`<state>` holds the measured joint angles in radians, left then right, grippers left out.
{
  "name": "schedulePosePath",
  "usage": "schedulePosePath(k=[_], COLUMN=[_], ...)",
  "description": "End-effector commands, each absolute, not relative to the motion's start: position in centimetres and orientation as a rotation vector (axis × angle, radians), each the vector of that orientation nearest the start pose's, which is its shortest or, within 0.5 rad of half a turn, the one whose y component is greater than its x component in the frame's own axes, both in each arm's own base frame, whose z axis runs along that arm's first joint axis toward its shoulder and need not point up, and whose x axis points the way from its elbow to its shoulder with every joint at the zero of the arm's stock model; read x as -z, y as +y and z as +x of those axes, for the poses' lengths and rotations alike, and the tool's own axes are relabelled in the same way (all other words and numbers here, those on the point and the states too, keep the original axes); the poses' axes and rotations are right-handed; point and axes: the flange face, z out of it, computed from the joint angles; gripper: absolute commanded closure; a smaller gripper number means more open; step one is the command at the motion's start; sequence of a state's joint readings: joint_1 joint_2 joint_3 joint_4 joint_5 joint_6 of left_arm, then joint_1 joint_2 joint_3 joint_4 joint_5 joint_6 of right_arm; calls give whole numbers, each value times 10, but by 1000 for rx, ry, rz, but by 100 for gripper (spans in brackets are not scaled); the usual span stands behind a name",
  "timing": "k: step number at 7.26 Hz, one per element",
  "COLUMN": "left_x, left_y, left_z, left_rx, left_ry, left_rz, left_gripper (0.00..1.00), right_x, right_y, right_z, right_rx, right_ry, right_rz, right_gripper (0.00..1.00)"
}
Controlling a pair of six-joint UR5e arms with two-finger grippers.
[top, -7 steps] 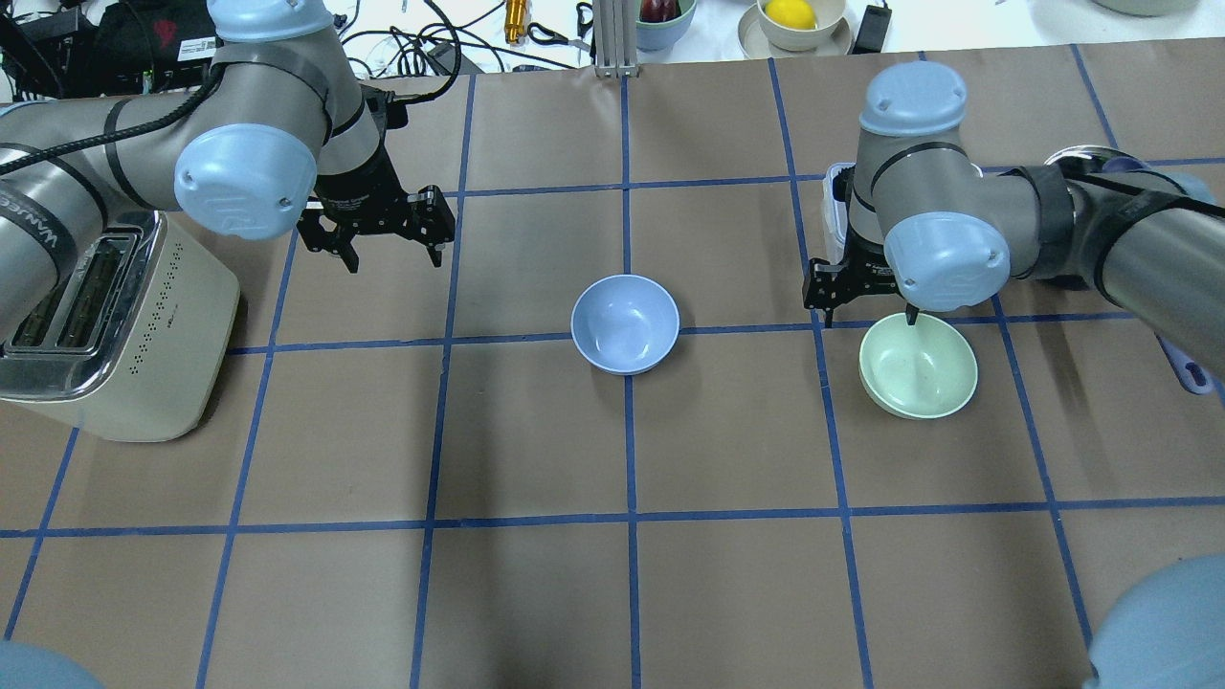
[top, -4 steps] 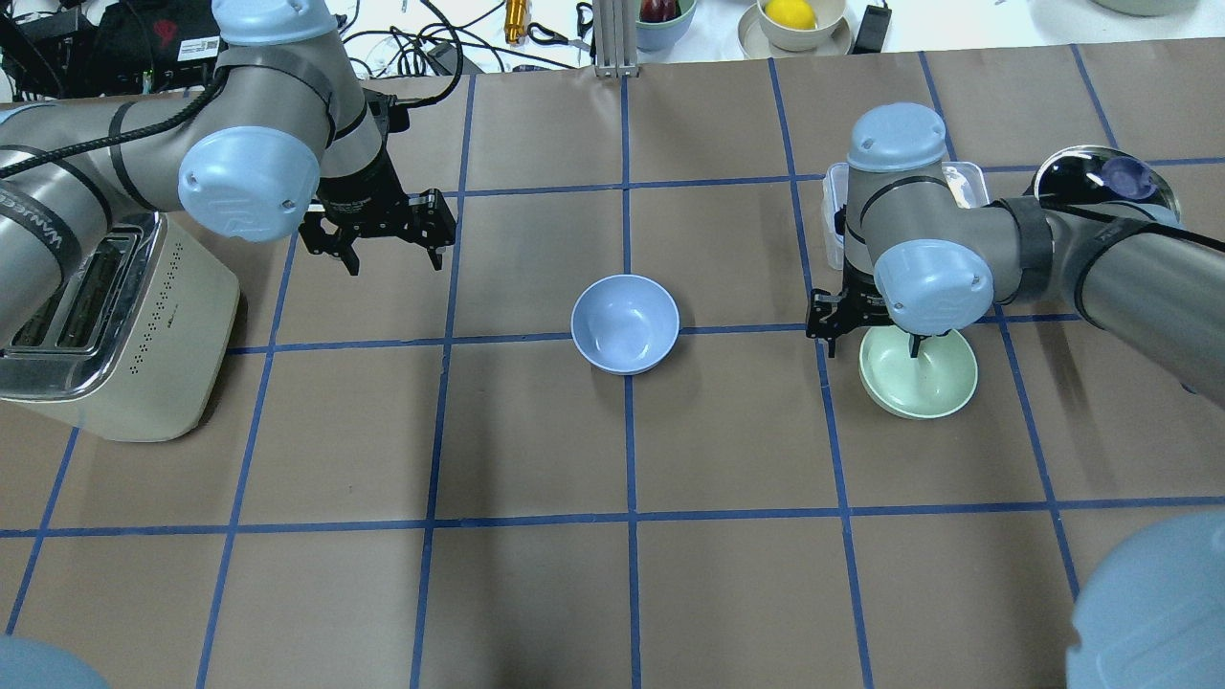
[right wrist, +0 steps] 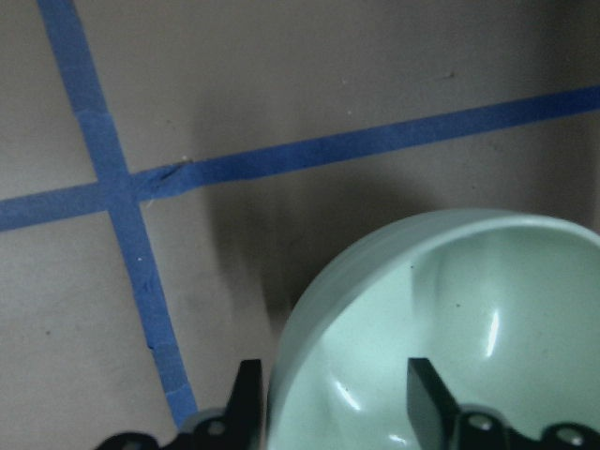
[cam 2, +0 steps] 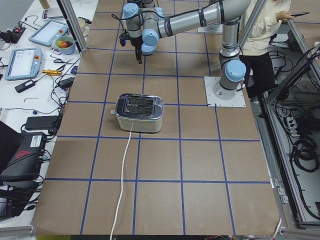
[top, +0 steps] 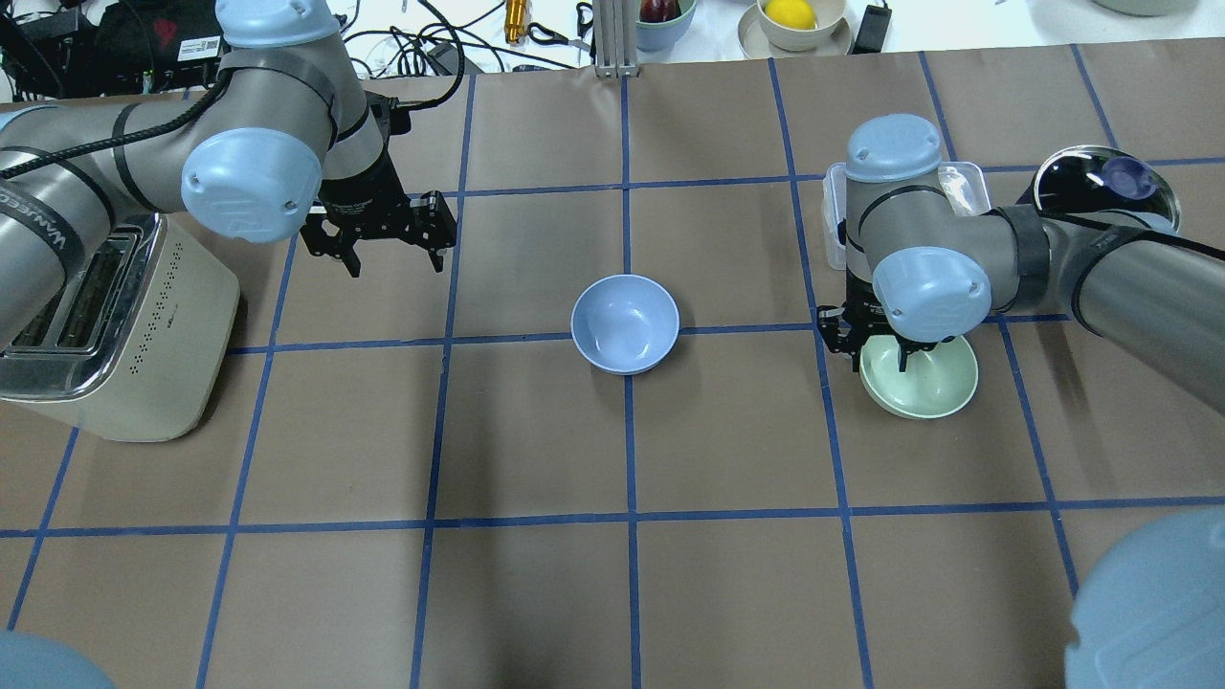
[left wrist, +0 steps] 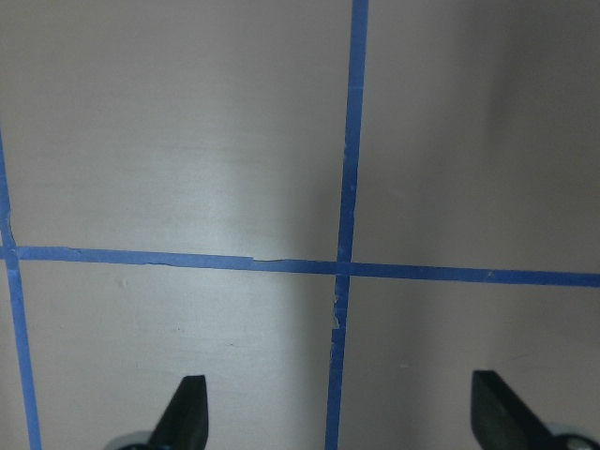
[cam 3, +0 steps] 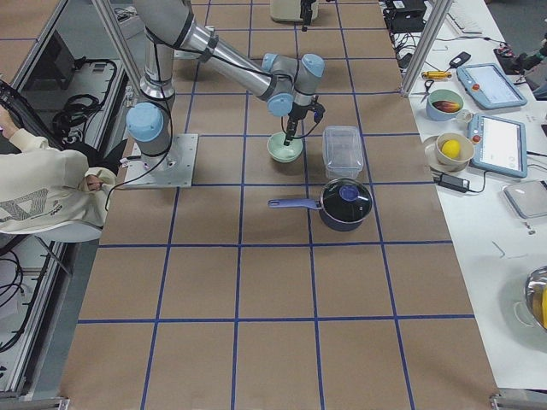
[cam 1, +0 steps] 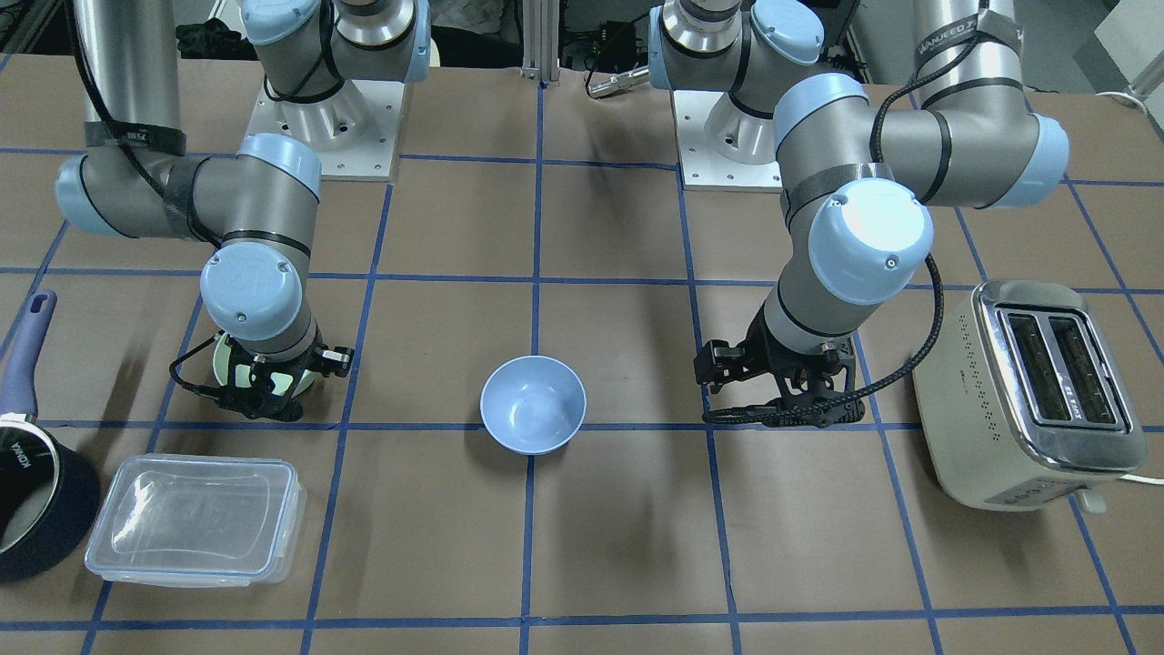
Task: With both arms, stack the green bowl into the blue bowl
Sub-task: 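Lower the right gripper and grip the rim of the pale green bowl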
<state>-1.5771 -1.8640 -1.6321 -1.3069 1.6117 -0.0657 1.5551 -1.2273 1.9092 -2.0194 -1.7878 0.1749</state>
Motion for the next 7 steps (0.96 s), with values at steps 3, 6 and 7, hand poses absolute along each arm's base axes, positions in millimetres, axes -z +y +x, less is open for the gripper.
schedulePosePath(k=[3, 6, 7], left_x=[-332, -335, -333], left_y=[-581, -582, -581], left_z=[-132, -130, -131], left_rx=[-119, -107, -112], left_ry=[3094, 3095, 3093], left_rz=[-90, -95, -92], left_gripper=[0, 0, 0], right_x=[-207, -331, -371], right_y=[-529, -581, -594], right_z=[103, 114, 131], right_rx=[-360, -363, -319], right_ry=[3348, 3335, 3301], right_rz=[284, 290, 326], right_gripper=[100, 100, 100])
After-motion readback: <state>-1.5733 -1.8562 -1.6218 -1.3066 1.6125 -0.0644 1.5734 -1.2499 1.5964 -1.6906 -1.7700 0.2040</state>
